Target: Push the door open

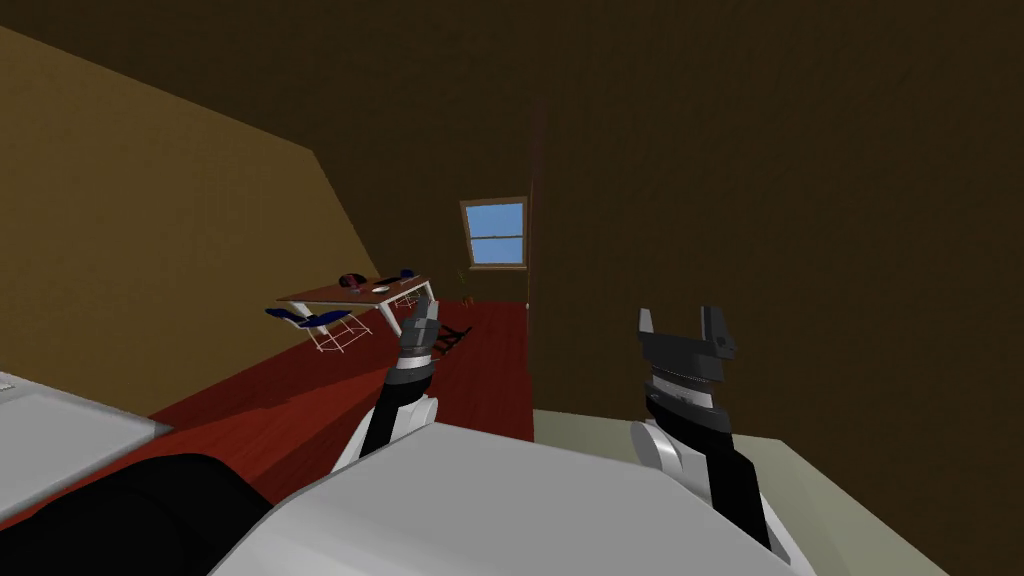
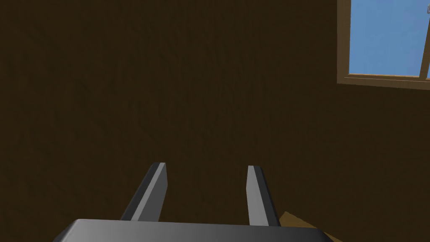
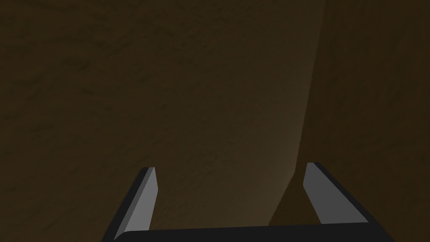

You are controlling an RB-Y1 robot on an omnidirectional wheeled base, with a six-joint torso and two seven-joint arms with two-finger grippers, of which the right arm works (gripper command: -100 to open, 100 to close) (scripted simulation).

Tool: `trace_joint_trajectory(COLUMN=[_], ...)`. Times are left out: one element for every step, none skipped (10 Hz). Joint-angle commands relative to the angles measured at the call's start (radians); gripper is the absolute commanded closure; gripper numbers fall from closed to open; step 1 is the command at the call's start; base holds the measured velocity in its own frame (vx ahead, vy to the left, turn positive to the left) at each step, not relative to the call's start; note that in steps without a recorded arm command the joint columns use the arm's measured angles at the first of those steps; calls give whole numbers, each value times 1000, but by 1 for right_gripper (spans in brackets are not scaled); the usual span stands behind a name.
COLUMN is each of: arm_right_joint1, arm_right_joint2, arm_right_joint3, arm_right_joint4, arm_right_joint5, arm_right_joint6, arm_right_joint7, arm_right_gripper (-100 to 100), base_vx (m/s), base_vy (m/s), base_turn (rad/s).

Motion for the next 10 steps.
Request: trace_joint_trajectory(arm_right_joint1=[-3,-9,-13,-18,-22,-26,-32,-37,-42,-46], arm_right_joint2=[-7,-12,-15,-20,-23,-26,-30,-33,-36,-39], arm_right_joint3=[-4,-6,-7,-9,-10,-12,-14,-16,-17,-19], arm_right_joint4=[21,38,50,67,79,91,111,125,140,155], arm_right_joint5=[-18,-30,-38,-50,-58,-66,-80,-90,-100,-110], arm_right_joint6=[-9,-15,-19,-26,-30,-34,-41,-46,-51,-56], arm_right_joint7=[-13,-22,-27,-36,-41,-47,-57,-64,-71,-78], arm_right_gripper=[-100,-100,-100,-100,-100,-100,-100,-100,-100,-100], base_vx=[90,116,92,103,104,91,109,106,84,68], base_vy=[169,207,180,196,209,179,202,211,202,171], base_turn=[-349,-319,-236,-244,-306,-281,-302,-336,-280,-277])
